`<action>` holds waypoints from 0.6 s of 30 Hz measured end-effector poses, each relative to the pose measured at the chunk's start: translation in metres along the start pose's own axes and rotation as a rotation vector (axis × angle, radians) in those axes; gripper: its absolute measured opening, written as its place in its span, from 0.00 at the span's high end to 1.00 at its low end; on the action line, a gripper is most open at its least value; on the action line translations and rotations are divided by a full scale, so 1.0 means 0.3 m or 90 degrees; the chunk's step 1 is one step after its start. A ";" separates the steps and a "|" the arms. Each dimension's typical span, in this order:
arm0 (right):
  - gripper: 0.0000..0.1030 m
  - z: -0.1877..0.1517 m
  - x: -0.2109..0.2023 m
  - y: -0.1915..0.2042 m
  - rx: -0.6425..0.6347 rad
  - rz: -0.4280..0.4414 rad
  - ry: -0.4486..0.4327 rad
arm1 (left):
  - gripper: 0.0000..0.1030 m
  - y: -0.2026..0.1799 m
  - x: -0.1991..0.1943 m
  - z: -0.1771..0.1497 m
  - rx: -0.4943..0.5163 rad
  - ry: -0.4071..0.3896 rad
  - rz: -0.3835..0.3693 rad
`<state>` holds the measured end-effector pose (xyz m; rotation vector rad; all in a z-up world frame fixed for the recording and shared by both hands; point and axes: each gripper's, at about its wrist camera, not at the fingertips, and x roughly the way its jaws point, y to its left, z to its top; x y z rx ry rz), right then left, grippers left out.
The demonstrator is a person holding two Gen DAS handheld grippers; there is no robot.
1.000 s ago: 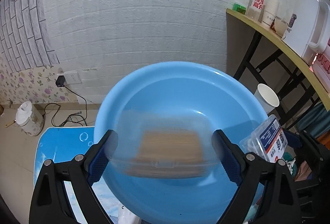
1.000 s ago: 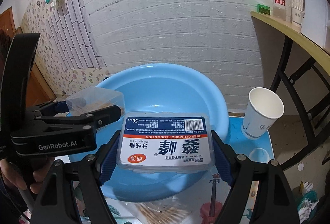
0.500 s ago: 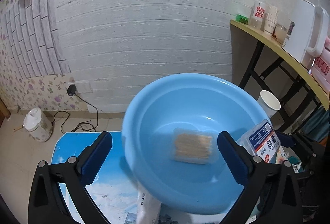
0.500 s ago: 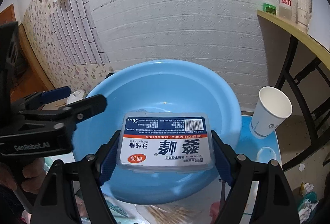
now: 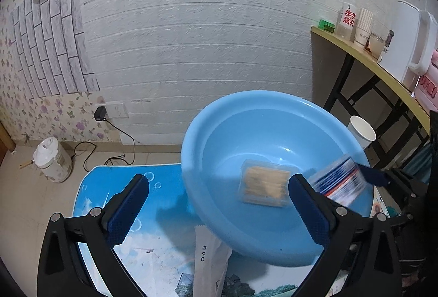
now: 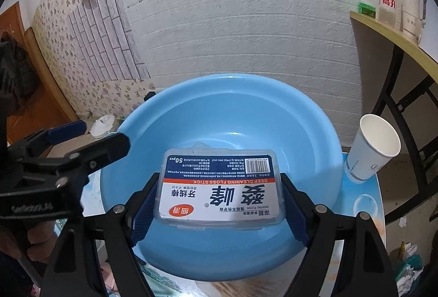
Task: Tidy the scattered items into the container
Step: 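Open left gripper over the blue basin while right gripper releases the floss box into it, then withdraw both tools from the basin back over the remaining table items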
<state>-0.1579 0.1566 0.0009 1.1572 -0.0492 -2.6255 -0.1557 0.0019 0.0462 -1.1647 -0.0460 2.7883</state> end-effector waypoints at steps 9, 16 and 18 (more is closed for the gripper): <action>0.01 -0.008 -0.036 0.015 -0.002 -0.006 -0.017 | 0.00 0.045 -0.036 -0.034 -0.033 0.005 0.004; 0.01 -0.040 -0.119 -0.006 0.020 -0.030 -0.037 | 0.00 0.046 -0.119 -0.089 -0.041 -0.003 0.015; 0.01 -0.052 -0.146 -0.011 0.027 -0.032 -0.035 | 0.00 0.042 -0.153 -0.093 -0.039 -0.012 0.022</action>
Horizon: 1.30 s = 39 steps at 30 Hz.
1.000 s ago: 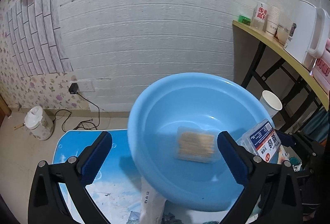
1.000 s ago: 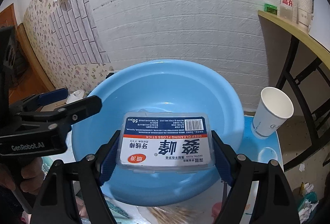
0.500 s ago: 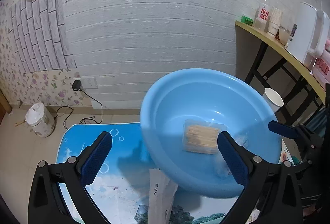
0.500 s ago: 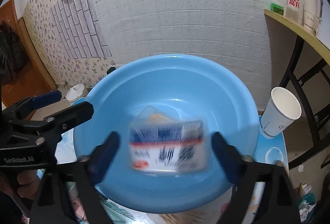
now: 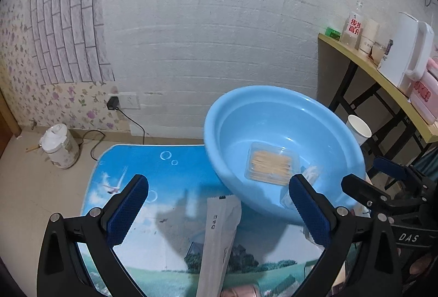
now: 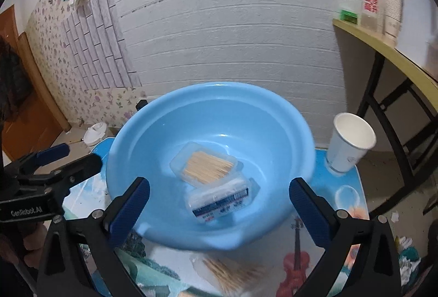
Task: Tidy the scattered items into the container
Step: 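Withdraw both tools from the basin back over the remaining table items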
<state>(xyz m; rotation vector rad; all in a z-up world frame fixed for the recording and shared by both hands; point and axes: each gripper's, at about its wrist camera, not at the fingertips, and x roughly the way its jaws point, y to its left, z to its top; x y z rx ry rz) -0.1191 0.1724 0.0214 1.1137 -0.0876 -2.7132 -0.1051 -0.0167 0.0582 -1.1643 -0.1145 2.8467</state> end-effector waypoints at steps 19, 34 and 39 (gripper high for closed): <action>0.01 -0.227 -0.291 -0.012 0.038 -0.024 -0.010 | 0.00 0.055 -0.241 -0.185 -0.001 -0.029 0.059; 0.01 -0.356 -0.323 -0.094 0.075 -0.039 0.013 | 0.00 0.169 -0.272 -0.343 -0.023 -0.003 0.092; 0.01 -0.405 -0.313 -0.111 0.079 -0.040 0.026 | 0.00 0.184 -0.253 -0.409 -0.015 0.014 0.099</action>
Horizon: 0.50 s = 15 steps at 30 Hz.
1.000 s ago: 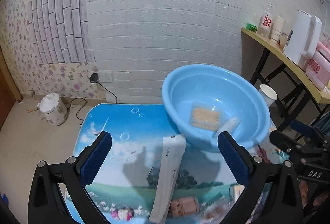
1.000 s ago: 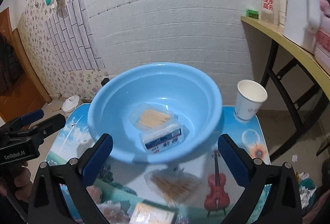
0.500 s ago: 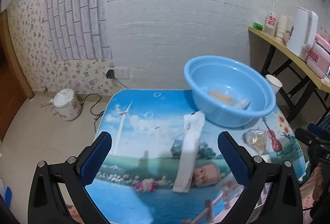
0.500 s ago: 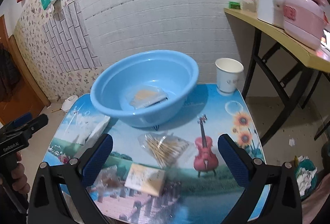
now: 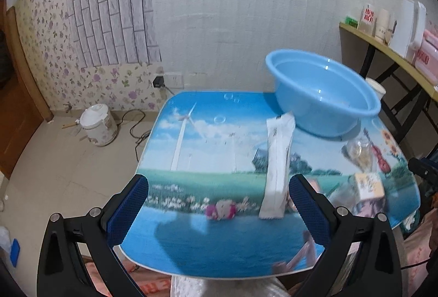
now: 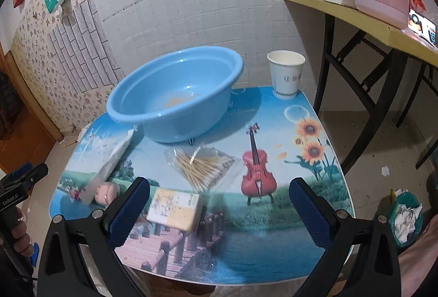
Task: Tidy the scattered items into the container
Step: 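Withdraw both tools from the basin back over the remaining table items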
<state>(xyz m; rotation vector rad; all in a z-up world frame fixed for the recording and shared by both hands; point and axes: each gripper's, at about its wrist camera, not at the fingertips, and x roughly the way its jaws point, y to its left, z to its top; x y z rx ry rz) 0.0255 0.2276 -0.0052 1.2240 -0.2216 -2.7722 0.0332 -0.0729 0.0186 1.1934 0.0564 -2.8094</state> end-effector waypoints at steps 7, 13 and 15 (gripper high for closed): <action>0.01 -0.074 0.057 -0.016 0.019 0.002 0.049 | 0.00 0.018 0.062 -0.056 -0.014 0.039 -0.005; 0.01 -0.084 0.076 0.021 0.015 0.011 0.059 | 0.00 0.021 0.085 -0.067 -0.012 0.047 -0.007; 0.01 -0.083 0.075 0.038 0.013 0.011 0.057 | 0.00 0.024 0.093 -0.068 -0.013 0.050 -0.005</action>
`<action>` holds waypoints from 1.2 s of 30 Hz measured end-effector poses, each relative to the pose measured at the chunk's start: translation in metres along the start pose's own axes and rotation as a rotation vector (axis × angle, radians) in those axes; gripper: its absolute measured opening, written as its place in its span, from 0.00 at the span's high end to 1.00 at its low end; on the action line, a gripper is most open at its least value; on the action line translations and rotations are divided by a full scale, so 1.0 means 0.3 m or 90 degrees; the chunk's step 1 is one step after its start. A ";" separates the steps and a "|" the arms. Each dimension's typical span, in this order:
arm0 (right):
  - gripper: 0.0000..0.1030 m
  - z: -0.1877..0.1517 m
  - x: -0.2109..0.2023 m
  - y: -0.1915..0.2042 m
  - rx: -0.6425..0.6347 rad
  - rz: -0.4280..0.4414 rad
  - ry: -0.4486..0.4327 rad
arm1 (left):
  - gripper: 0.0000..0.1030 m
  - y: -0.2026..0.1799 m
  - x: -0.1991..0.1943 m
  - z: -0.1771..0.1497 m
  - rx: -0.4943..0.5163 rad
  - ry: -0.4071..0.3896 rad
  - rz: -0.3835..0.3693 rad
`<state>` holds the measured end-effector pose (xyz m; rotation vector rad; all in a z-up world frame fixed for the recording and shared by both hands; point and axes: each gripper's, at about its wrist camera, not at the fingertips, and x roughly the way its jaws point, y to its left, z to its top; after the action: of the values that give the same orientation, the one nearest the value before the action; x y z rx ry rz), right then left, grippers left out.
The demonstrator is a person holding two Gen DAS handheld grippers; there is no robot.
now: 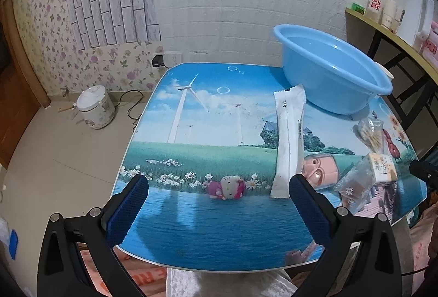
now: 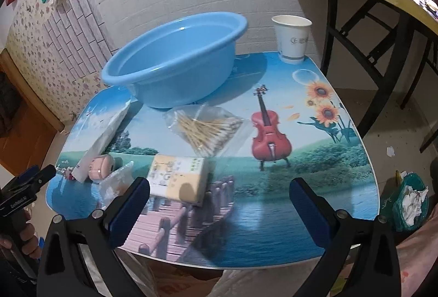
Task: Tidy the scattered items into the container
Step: 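Withdraw both tools from the basin back over the remaining table items, then close left gripper on the pink Hello Kitty figure while right gripper grasps the beige box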
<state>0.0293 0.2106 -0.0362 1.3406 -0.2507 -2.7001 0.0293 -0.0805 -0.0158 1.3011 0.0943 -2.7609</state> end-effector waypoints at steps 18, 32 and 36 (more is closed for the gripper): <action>0.01 -0.017 0.065 0.066 -0.001 -0.017 0.036 | 0.00 0.015 0.079 -0.034 0.002 0.021 -0.009; 0.01 -0.015 0.096 0.069 0.010 -0.036 0.041 | 0.00 0.052 0.106 -0.053 -0.008 0.018 -0.006; 0.01 -0.013 0.102 0.073 0.007 -0.039 0.041 | 0.00 0.050 0.114 -0.059 -0.008 0.020 -0.009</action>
<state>0.0149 0.1834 -0.0580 1.4597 -0.2231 -2.7024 0.0228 -0.0957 -0.0535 1.3453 0.1234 -2.7472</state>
